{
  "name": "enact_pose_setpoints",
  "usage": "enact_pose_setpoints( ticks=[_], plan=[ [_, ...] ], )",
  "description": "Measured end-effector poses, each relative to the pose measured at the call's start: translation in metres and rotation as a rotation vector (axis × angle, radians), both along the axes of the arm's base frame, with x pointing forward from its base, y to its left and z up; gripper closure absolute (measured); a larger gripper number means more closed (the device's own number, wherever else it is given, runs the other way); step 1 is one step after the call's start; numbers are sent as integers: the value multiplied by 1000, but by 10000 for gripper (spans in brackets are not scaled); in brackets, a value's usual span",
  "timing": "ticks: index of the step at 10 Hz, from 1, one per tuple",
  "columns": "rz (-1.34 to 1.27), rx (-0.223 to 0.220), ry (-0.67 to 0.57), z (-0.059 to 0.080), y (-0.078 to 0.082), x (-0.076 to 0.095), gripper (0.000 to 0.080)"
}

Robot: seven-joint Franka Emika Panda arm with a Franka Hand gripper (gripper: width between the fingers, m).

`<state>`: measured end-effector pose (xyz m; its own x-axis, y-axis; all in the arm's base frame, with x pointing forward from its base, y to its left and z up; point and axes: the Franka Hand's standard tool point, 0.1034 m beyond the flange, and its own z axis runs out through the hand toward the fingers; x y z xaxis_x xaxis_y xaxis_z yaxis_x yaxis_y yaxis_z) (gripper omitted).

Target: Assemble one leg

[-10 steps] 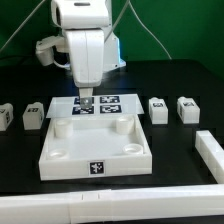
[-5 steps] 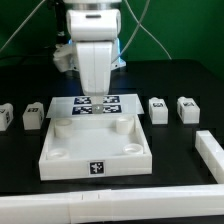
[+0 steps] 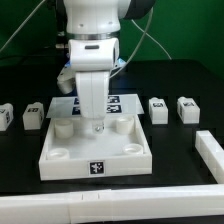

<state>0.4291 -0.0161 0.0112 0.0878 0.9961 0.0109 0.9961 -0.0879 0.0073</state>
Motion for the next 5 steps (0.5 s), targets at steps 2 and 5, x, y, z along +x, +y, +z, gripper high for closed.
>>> enact_pose_setpoints(
  ticks=[2,5],
  plan=[
    [1,5,-23,-4,-10,0,150],
    [-5,5,-21,-4,-10,0,330]
  ],
)
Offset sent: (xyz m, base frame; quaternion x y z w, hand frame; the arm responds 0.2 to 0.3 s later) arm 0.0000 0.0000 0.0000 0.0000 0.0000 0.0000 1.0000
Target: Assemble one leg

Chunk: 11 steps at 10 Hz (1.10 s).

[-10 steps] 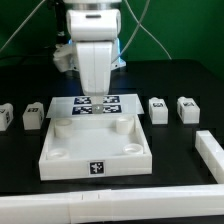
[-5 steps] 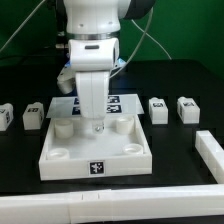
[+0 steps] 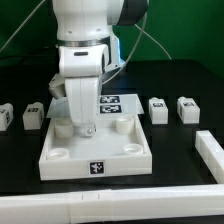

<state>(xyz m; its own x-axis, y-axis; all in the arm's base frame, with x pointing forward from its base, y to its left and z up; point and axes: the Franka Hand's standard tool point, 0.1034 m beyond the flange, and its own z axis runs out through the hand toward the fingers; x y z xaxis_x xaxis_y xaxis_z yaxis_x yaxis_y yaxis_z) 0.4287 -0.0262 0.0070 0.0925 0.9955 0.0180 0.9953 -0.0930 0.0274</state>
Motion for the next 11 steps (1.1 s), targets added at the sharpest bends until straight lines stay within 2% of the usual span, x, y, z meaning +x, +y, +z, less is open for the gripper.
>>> enact_pose_setpoints(
  ticks=[1,2,3,11],
  plan=[
    [0,0,0,0,0,0,526],
    [0,0,1,0,0,0,526],
    [0,0,1,0,0,0,735],
    [-2,0,1,0,0,0,742]
  ],
)
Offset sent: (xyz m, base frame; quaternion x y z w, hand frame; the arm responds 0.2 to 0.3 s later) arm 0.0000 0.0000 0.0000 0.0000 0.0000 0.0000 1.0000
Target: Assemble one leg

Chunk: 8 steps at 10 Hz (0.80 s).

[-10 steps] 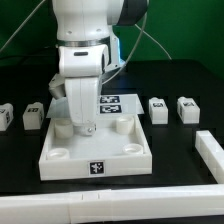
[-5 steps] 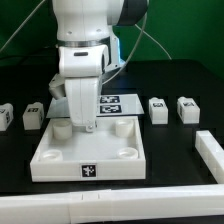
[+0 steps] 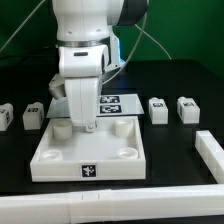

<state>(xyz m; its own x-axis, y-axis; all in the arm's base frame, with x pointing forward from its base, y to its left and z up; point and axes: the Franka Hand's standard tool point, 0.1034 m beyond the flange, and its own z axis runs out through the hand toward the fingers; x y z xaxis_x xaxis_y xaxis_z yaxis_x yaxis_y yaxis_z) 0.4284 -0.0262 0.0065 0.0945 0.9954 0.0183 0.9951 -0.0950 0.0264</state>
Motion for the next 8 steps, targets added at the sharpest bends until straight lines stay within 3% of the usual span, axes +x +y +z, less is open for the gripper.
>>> enact_pose_setpoints(
  ticks=[4,8],
  plan=[
    [28,0,-2,0,6,6,741],
    [50,19,-12,3,69,33,741]
  ],
)
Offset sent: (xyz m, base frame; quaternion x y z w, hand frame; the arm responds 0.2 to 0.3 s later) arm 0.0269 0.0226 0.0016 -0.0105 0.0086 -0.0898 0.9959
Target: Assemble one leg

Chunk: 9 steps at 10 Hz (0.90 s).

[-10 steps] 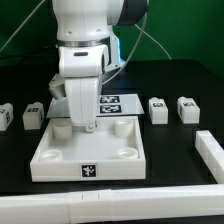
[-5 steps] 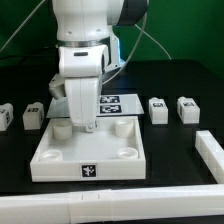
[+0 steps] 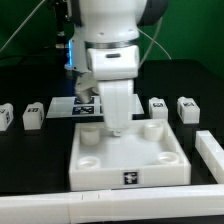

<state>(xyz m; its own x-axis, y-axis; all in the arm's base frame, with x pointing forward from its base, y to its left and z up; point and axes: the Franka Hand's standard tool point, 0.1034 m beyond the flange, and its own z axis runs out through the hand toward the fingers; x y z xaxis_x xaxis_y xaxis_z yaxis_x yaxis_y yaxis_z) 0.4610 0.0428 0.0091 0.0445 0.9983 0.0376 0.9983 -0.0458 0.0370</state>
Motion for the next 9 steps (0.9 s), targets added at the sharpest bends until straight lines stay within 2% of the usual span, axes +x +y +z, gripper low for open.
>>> enact_pose_setpoints(
  ticks=[1,2,6,9],
  plan=[
    [-4,1,1,0,12,8,741],
    [1,1,2,-1,18,16,741],
    [-12,-5,14,-2,20,35,741],
    [-13,-13,25,-2,20,35,741]
  ],
)
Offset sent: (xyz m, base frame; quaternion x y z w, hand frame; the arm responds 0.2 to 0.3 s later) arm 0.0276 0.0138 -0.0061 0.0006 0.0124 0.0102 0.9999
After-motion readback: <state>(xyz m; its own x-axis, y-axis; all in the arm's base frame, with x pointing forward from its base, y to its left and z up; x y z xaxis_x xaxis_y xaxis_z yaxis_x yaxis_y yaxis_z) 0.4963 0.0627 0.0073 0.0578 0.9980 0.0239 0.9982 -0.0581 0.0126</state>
